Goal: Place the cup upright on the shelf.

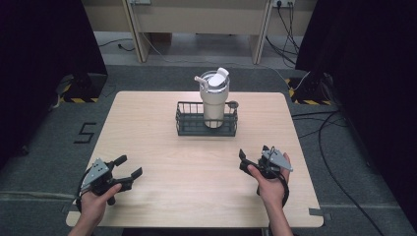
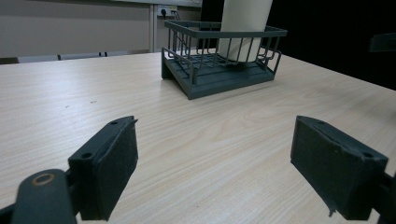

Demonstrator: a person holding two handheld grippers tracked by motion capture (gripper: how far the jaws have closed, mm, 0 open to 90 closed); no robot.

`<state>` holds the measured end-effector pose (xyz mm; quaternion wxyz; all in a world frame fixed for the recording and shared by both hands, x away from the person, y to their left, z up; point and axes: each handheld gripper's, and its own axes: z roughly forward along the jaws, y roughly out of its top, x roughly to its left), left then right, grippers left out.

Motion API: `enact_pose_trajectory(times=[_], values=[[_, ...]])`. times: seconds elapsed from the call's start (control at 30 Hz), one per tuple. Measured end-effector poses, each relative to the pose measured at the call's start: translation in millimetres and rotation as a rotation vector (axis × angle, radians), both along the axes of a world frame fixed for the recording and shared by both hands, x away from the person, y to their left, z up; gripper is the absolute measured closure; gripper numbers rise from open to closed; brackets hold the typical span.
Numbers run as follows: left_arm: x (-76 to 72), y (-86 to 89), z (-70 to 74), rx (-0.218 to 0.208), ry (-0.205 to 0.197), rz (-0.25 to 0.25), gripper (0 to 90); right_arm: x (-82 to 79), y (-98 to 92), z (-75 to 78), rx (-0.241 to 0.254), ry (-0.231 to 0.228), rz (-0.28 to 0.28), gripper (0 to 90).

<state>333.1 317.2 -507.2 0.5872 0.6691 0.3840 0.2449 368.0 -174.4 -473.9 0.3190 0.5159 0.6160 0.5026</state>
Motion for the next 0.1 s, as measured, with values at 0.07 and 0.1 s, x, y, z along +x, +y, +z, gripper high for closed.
enact_pose_trajectory(times=[0.07,0.1], values=[[0.4,-0.1,0.2,-0.001,-0.001,0.0,14.3,-0.5,1.3,-0.5,0.003,0.003,0.01,9.4],[0.5,-0.2,0.2,-0.001,-0.001,0.0,14.3,-0.6,2.5,-0.6,0.0,0.004,0.022,8.9]])
